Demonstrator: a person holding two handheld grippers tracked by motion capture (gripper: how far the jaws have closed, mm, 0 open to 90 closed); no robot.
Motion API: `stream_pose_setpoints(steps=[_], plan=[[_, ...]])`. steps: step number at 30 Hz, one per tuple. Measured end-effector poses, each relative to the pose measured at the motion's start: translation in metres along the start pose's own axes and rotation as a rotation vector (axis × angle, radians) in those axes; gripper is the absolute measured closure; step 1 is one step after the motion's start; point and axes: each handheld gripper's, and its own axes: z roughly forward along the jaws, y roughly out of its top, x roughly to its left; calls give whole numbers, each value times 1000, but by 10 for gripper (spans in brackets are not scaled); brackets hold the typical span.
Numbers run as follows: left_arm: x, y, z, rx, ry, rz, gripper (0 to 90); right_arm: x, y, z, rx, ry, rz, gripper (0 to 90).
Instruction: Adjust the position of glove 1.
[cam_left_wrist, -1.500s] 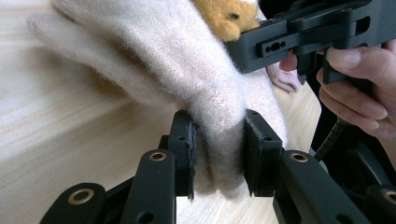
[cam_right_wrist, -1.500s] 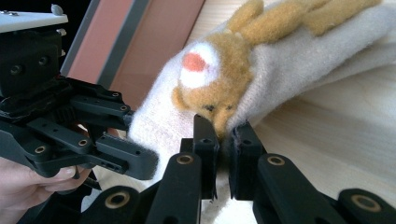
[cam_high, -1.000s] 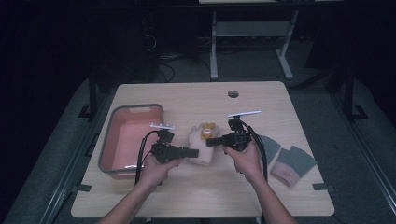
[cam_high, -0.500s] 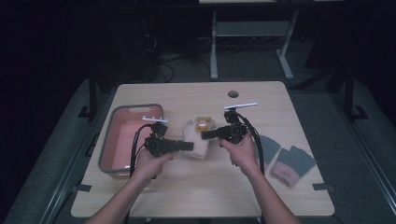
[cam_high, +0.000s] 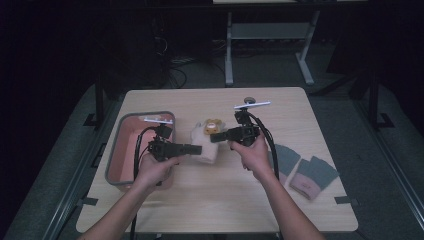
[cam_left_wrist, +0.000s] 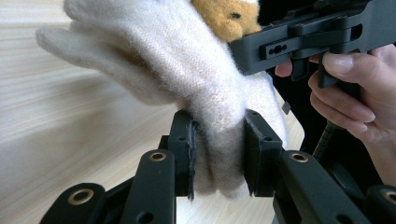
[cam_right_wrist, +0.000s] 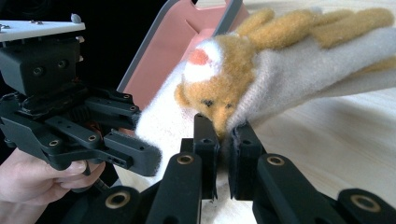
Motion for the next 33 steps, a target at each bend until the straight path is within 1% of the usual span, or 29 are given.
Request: stream_pose_setpoints(steps=[3,5,9,14,17,20,24,26,29,33], plan=[[0,3,-5,-3,0,-1,679,4,4,1,2,1,-3,835],[1,5,-8,-4,5,5,679,6,8,2,2,4,-15,835],[2,8,-15,-17,3,1,678,12,13,5,6,7,-23,835],[4,10,-24,-21,8,0,678,19,20,9,7,10,-33,835],[5,12,-30,-32,12,0,678,22,23,12,7,16,-36,835],[6,14,-35,-36,12,5,678,26,27,14,5,24,-46,835],[7,16,-43,-43,21,14,679,32,32,17,7,29,-54,835],[7,18,-47,-45,24,26,678,35,35,19,3,35,-60,834],[7,20,-52,-48,30,30,678,38,37,21,-1,42,-60,835],[7,23,-60,-56,38,40,678,45,42,23,-2,44,-74,835]])
